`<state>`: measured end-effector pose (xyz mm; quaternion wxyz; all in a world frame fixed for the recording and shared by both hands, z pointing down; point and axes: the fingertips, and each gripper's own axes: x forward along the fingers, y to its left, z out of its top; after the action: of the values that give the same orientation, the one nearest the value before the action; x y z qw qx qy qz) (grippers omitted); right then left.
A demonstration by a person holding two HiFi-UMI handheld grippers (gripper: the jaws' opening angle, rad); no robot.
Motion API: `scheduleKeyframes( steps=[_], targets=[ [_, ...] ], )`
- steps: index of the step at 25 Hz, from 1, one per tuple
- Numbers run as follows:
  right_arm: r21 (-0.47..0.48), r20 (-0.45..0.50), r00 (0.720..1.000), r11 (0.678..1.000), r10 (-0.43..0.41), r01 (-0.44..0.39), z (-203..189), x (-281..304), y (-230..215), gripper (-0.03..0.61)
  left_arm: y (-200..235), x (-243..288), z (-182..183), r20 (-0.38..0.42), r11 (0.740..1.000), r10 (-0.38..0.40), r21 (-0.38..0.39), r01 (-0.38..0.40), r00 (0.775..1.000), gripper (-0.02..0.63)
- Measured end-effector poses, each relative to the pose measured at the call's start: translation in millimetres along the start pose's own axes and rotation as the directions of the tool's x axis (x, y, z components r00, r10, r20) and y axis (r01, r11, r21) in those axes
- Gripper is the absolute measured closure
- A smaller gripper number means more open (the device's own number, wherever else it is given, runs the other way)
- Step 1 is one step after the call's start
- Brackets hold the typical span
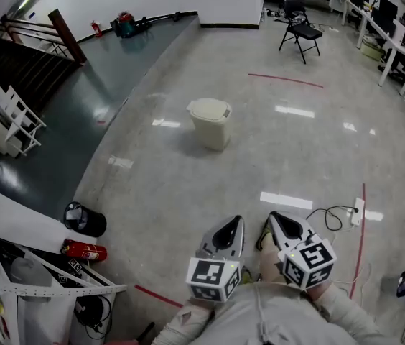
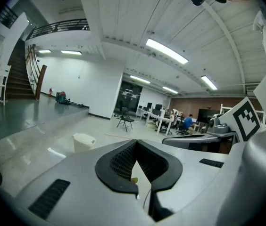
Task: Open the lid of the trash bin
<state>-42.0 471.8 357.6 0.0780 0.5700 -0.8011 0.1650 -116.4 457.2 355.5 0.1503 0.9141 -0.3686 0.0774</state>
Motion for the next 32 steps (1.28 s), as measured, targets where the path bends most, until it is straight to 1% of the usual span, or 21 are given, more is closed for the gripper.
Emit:
scheduleKeyframes(
  steps=[6,11,16,21,25,32],
  targets=[
    [-0.001,-0.028,1.0,1.0,0.009,-0.009,4,15,-10,0.578,10,26,9,-0.017,1.0,0.012,0.011,-0.012,1.0,0.609],
    [-0.032,-0.033,0.999,0.999,0.035,-0.036,17,47,-21,0.578,35,52,16,-0.028,0.999,0.045,0.009,-0.045,0.999,0.609],
    [-0.049,-0.034,0.997,0.997,0.062,-0.064,36,84,-49,0.578,62,90,29,-0.029,0.996,0.087,-0.004,-0.087,0.996,0.609],
    [-0.066,-0.04,0.995,0.993,0.094,-0.097,62,117,-80,0.579,78,130,46,-0.043,0.992,0.121,-0.019,-0.122,0.992,0.609],
    [-0.071,-0.049,0.992,0.991,0.114,-0.117,78,140,-103,0.579,86,161,60,-0.05,0.99,0.14,-0.017,-0.141,0.989,0.609],
    [-0.081,-0.059,0.987,0.985,0.148,-0.153,96,171,-144,0.578,90,216,76,-0.056,0.986,0.163,-0.021,-0.164,0.985,0.609]
  ],
)
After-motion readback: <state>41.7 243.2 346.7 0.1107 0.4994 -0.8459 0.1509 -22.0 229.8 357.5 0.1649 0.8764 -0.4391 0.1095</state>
